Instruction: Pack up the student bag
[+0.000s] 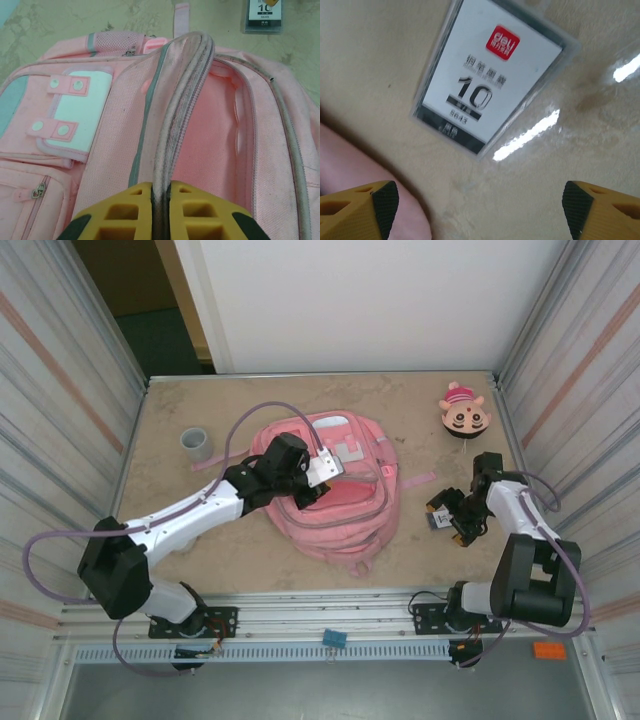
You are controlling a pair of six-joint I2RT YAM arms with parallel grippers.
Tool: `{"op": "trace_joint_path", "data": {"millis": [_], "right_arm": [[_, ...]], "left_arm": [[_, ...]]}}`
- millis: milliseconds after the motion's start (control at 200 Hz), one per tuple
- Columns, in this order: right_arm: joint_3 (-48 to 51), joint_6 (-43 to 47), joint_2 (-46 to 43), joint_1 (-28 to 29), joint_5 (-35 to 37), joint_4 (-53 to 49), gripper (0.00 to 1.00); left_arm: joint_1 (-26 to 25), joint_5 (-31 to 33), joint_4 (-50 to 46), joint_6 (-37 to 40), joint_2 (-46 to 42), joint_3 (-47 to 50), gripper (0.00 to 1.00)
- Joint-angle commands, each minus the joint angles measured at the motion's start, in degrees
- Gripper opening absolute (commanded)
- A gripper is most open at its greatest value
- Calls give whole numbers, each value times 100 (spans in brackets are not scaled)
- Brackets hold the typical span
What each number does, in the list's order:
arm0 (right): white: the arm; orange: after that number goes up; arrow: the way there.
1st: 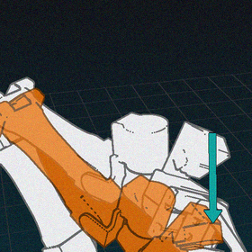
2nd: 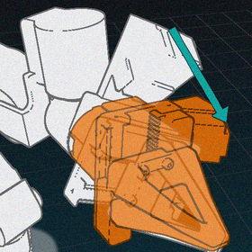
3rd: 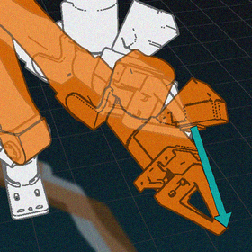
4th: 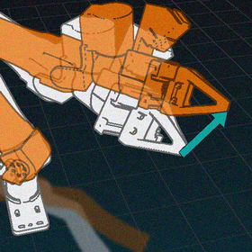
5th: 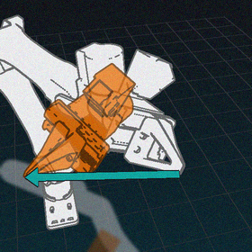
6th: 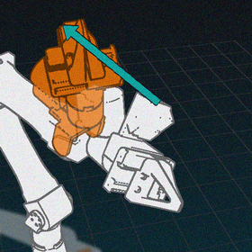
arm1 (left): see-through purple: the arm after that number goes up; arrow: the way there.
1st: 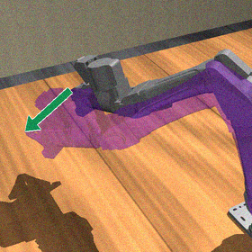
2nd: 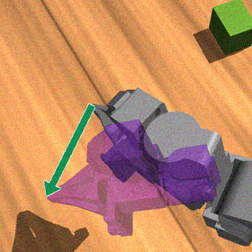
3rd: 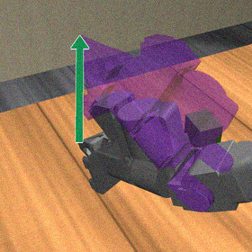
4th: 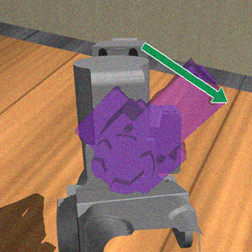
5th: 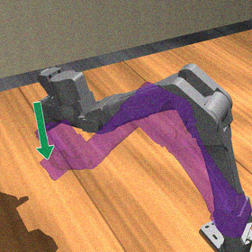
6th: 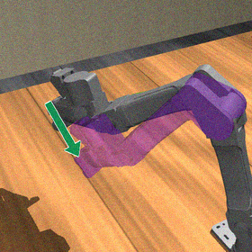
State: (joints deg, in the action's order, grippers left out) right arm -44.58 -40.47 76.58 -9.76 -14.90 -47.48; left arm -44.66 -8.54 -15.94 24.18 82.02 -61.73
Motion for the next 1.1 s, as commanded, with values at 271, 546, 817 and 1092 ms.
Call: {"op": "trace_joint_path", "data": {"millis": [271,546,817,1092], "right_arm": [[-447,-235,1335,257,608,227,87],[-782,-304,1651,629,882,141,86],[-1079,-281,1774,739,795,265,87],[-1208,-297,1691,780,636,810,85]], "left_arm": [[37,12,360,-1,-236,-89,3],[38,-7,393,24,-237,-67,3],[46,-32,454,50,-229,-49,2],[46,-19,462,34,-290,47,3]]}}
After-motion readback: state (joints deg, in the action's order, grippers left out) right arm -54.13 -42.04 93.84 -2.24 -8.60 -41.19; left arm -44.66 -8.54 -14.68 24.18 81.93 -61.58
